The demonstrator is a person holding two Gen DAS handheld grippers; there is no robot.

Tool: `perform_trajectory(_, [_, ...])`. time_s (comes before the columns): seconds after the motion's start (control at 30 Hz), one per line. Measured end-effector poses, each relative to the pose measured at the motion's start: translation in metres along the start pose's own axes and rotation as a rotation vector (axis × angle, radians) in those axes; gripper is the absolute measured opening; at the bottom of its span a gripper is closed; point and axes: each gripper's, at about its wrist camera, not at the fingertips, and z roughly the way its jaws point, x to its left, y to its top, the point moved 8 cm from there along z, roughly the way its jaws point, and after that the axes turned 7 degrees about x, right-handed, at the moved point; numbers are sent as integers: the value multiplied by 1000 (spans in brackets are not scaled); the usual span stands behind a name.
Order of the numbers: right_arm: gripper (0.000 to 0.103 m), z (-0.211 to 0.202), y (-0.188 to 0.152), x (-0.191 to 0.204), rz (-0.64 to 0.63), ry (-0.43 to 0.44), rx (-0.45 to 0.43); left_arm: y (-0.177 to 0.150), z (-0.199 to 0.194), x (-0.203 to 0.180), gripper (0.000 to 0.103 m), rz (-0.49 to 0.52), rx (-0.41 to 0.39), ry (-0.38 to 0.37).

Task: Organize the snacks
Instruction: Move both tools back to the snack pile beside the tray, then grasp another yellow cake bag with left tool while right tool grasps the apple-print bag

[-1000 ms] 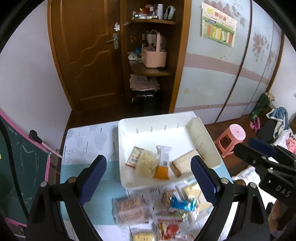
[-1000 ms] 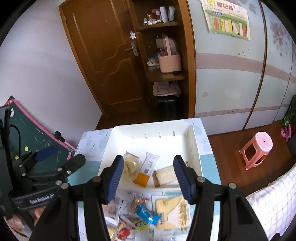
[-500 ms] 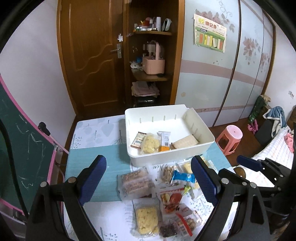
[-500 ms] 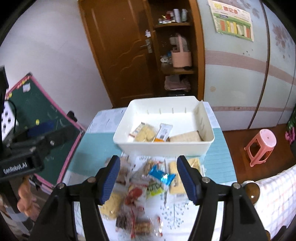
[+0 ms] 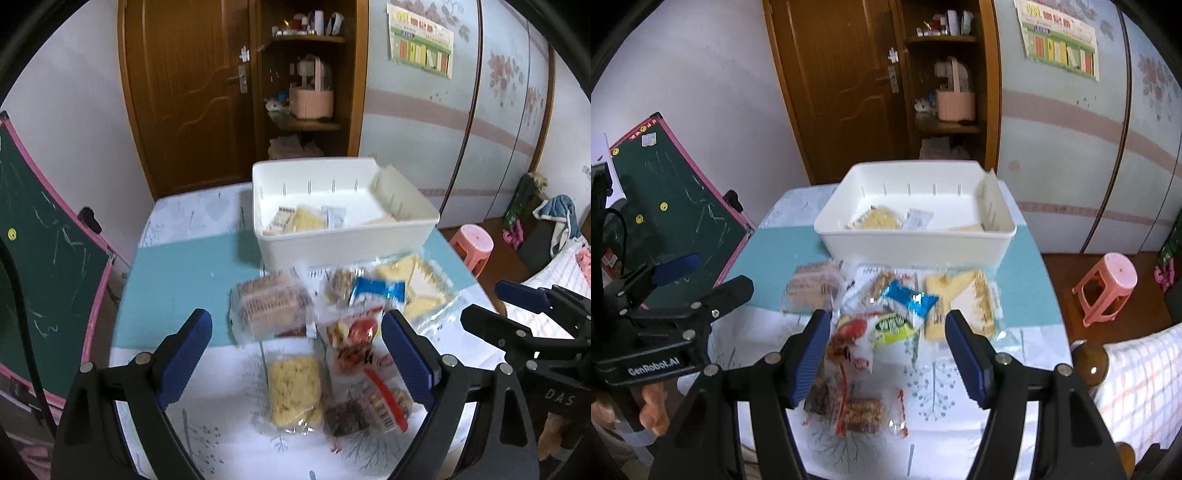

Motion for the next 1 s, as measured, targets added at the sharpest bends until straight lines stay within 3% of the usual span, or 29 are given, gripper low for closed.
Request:
perform_trajectory(0.57, [65,80,-79,-8,90,116,253,-80,92,20,93,-60,274,-4])
perform_trajectory(1.0, [65,125,-42,16,147,218,267,-98,134,30,93,-146,377,-67])
